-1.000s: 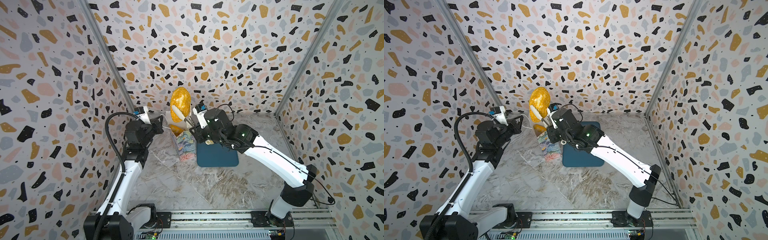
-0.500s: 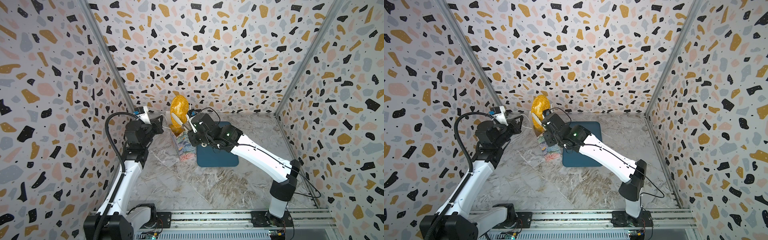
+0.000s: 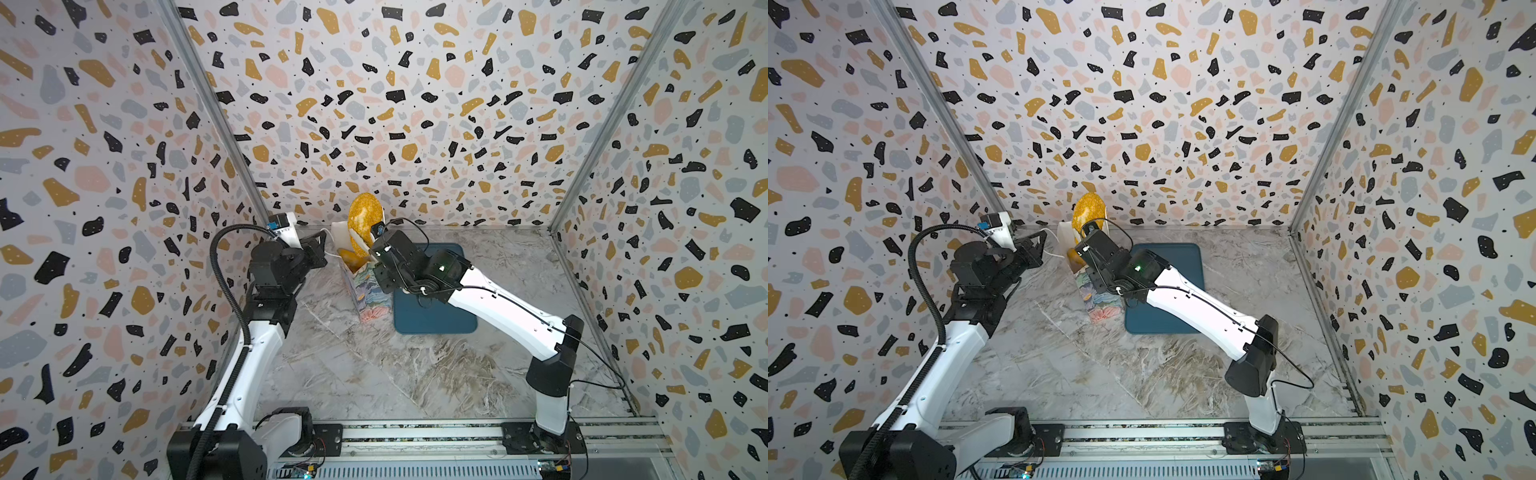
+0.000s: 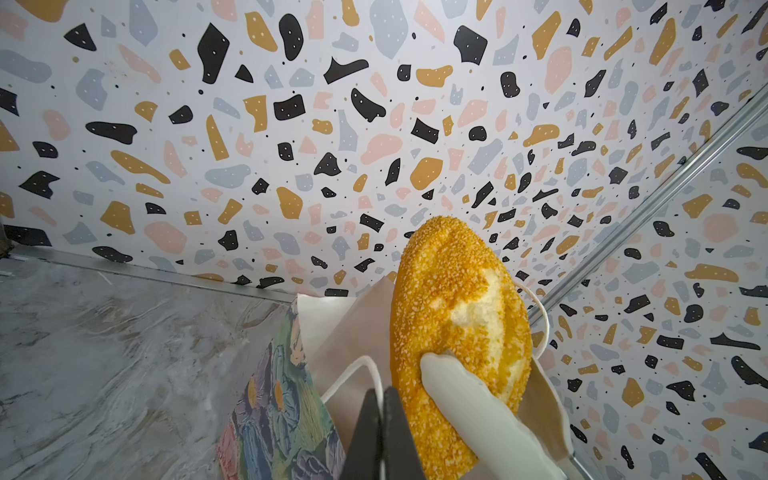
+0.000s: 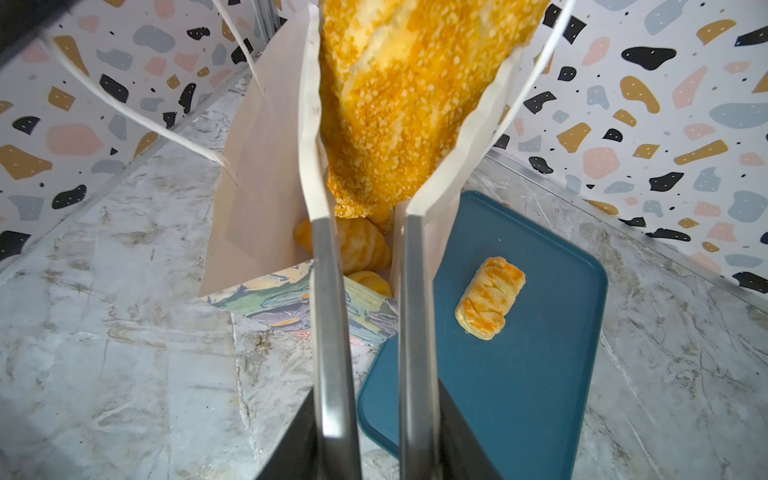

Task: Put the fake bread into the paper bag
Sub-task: 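Lower the bread into the bag opening and open the tongs, then withdraw the empty tongs with the right gripper back over the tray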

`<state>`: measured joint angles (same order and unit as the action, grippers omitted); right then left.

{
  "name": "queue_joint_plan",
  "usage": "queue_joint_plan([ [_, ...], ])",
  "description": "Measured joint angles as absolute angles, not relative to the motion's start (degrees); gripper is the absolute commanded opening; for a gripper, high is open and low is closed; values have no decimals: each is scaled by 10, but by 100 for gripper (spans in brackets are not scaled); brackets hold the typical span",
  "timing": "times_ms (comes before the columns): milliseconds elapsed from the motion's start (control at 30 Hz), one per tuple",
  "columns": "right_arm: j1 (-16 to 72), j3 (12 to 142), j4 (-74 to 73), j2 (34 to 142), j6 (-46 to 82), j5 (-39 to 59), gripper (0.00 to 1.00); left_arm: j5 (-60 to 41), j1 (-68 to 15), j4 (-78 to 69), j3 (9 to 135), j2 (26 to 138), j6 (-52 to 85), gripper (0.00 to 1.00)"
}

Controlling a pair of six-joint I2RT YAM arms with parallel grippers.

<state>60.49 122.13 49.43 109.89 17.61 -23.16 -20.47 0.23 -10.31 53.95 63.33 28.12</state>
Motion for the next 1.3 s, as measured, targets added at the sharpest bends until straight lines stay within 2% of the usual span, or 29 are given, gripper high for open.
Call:
queue_joint_plan([
  [400,609,1223,503,1100,180,-236,53,-204,2,-103,540,633,281,0],
  [533,609,1225,503,1100,181,-237,55,-204,2,-103,540,633,281,0],
  [933,611,1230,496,1090,187,-230,54,-204,2,-103,540,633,281,0],
  [1300,614,1194,459,999,197,-225,50,-190,2,-101,540,633,281,0],
])
